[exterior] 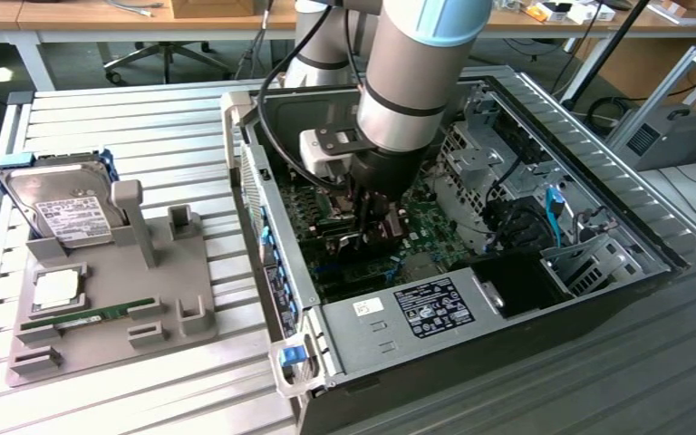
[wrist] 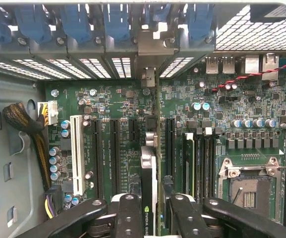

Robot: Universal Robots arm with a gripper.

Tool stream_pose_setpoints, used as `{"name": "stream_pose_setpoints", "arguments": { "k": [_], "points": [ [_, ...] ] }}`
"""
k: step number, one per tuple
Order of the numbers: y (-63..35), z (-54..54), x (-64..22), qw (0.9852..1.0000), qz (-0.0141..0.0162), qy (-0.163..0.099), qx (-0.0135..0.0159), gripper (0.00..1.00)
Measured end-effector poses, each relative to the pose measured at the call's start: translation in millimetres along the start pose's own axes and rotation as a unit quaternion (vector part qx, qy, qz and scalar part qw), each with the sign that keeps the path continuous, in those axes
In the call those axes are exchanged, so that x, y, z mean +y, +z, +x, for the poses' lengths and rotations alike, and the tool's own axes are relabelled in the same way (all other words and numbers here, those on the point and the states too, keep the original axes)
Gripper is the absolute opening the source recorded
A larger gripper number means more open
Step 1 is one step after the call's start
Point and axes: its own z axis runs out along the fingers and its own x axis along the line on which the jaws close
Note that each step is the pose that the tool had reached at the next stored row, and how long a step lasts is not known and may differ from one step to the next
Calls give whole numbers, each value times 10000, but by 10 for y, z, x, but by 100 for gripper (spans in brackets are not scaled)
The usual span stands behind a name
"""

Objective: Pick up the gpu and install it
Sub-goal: 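Insert the gpu into the slot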

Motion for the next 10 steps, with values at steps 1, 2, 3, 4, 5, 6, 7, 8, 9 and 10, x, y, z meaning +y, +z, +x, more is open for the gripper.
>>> {"name": "stream_pose_setpoints", "arguments": {
  "k": [1, 2, 3, 4, 5, 6, 7, 8, 9, 10],
  "points": [
    [0, 0, 3, 10000, 6, 0, -1, 27],
    [-2, 0, 8, 10000, 13, -1, 0, 27],
    [-2, 0, 12, 10000, 18, -1, 0, 27],
    [-4, 0, 18, 10000, 24, -1, 1, 27],
    [-4, 0, 24, 10000, 29, -1, 1, 27],
    [-4, 1, 30, 10000, 34, -2, 1, 27],
    [-5, 1, 37, 10000, 39, -2, 1, 27],
    [-4, 1, 44, 10000, 45, -2, 0, 27],
    [-5, 1, 55, 10000, 54, -2, 0, 27],
    [-5, 1, 63, 10000, 62, -3, 0, 27]
  ]
}}
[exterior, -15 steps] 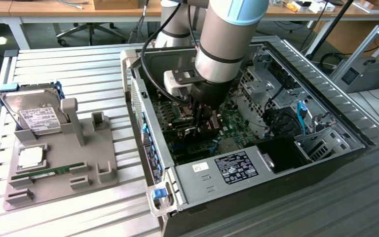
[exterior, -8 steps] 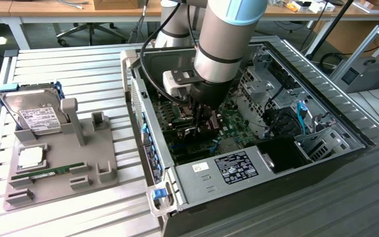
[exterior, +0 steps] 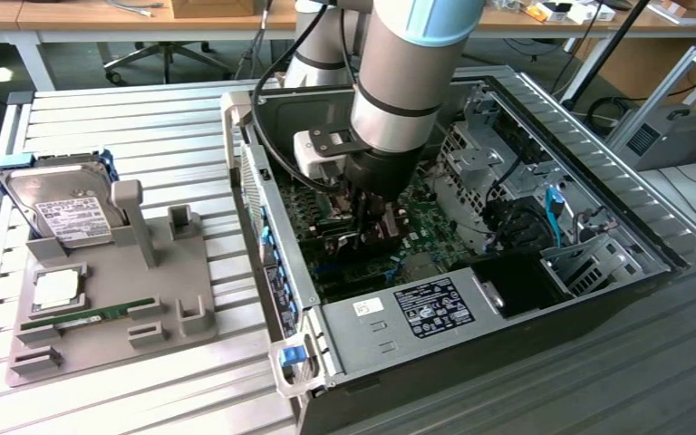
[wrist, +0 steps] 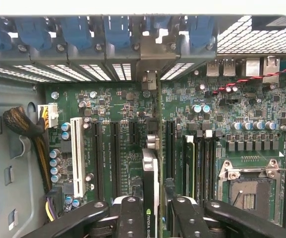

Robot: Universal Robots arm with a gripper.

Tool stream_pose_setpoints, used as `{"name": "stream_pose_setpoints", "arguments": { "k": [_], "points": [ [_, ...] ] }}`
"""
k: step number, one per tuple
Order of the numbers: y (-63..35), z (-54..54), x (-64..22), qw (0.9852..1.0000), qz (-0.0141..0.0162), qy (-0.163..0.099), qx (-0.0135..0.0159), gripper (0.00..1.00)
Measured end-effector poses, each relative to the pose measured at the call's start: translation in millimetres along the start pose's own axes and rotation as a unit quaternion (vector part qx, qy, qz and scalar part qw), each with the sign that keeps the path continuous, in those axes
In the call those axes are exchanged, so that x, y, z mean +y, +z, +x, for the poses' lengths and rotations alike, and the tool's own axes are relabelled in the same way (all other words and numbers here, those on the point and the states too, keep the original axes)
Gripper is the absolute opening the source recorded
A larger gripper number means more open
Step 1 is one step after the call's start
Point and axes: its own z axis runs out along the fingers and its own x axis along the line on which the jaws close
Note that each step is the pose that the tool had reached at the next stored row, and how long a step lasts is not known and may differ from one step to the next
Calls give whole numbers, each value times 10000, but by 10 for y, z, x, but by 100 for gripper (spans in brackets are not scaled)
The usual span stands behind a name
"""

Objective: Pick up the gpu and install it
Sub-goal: 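Insert the gpu into the slot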

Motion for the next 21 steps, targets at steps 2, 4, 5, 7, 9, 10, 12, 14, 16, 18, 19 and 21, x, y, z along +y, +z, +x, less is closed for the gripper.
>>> {"name": "stream_pose_setpoints", "arguments": {
  "k": [2, 4, 5, 7, 9, 10, 12, 14, 16, 18, 19, 21],
  "points": [
    [0, 0, 7, 10000, 6, 0, 0, 27],
    [8, 1, 10, 10000, 6, 0, 1, 27],
    [14, 1, 11, 10000, 6, 1, 2, 27],
    [26, 1, 10, 10000, 7, 0, 1, 27],
    [32, 2, 11, 10000, 6, 0, 1, 27],
    [32, 2, 11, 10000, 6, 0, 1, 27],
    [33, 1, 11, 10000, 7, 0, 0, 27],
    [33, 1, 11, 10000, 7, 1, 0, 27],
    [33, 1, 11, 10000, 7, 1, 0, 27],
    [33, 1, 11, 10000, 7, 1, 0, 27],
    [33, 1, 11, 10000, 7, 0, 0, 27],
    [40, 1, 13, 10000, 9, 4, -17, 27]
  ]
}}
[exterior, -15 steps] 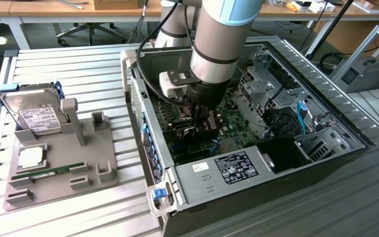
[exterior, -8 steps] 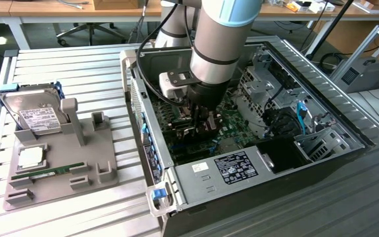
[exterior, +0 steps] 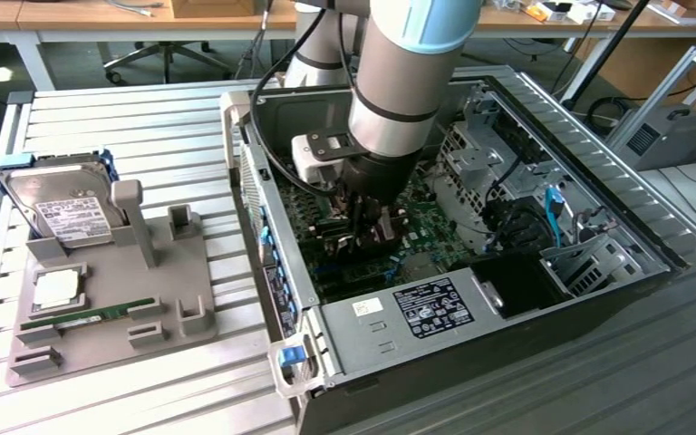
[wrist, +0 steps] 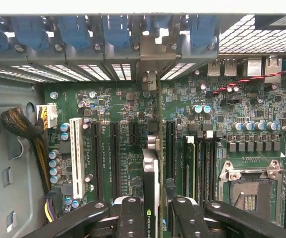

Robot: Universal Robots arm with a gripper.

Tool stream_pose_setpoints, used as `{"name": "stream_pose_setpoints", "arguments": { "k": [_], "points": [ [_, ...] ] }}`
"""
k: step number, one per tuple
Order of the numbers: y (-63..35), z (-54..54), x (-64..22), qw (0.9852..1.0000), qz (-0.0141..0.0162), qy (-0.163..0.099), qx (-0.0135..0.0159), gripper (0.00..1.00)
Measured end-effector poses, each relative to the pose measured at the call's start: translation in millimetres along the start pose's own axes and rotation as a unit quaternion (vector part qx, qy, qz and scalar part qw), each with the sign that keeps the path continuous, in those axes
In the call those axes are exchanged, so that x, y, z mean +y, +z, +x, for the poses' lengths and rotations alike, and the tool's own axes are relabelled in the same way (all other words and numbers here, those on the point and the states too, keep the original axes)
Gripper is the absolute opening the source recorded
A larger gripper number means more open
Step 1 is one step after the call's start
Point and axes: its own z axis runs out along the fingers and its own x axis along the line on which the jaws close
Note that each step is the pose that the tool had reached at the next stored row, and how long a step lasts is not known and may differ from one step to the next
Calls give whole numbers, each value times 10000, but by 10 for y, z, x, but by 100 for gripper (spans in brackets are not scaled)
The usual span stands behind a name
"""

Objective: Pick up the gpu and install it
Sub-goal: 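Insert the gpu into the slot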

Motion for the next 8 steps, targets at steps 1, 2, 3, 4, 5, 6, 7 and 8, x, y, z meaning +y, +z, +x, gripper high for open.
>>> {"name": "stream_pose_setpoints", "arguments": {
  "k": [1, 2, 3, 4, 5, 6, 7, 8],
  "points": [
    [-6, 1, -2, 10000, -1, -2, 7, 33],
    [-7, 2, -3, 10000, -2, -3, 7, 40],
    [-7, 2, -3, 10000, -2, -3, 6, 40],
    [-7, 2, -2, 10000, -2, -3, 7, 46],
    [-9, 2, -3, 10000, -2, -3, 6, 46],
    [-22, 2, -3, 10000, -3, -3, 9, 46],
    [-44, 1, -3, 10000, -2, -3, 8, 46],
    [-72, -1, -3, 10000, -2, -3, 7, 46]
  ]
}}
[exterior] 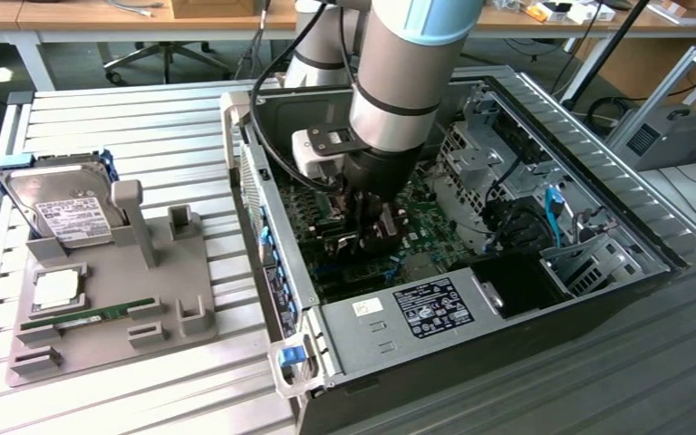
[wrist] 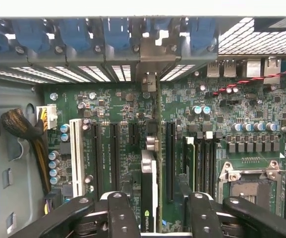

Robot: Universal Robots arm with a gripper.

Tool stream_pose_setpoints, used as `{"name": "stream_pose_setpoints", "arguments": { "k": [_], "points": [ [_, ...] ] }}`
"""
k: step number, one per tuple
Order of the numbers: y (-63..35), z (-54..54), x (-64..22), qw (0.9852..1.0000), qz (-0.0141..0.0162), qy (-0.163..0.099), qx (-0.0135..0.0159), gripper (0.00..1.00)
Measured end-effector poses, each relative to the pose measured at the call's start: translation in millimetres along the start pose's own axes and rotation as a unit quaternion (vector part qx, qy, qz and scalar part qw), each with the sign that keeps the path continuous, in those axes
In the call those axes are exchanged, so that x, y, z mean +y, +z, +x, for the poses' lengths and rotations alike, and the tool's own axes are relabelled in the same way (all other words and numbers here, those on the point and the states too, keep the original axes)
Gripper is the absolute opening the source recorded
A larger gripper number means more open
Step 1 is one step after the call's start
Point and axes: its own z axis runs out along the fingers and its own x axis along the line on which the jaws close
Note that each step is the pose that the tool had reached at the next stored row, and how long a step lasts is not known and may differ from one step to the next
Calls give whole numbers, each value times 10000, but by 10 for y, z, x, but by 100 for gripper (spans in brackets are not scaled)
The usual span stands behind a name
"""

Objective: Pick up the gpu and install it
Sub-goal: 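Insert the gpu into the slot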

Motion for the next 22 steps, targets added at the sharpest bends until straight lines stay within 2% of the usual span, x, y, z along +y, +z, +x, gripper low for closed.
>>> {"name": "stream_pose_setpoints", "arguments": {
  "k": [5, 8, 10, 14, 16, 22],
  "points": [
    [-221, -7, -3, 10000, 0, 0, 0, 46],
    [-442, -15, -5, 10000, 0, 0, -1, 46],
    [-551, -19, -7, 10000, 0, 0, 0, 46],
    [-719, -24, -9, 10000, 0, 0, 3, 46],
    [-772, -26, -10, 10000, 0, -1, 3, 46],
    [-778, -26, -10, 10000, 0, 0, 3, 46]
  ]
}}
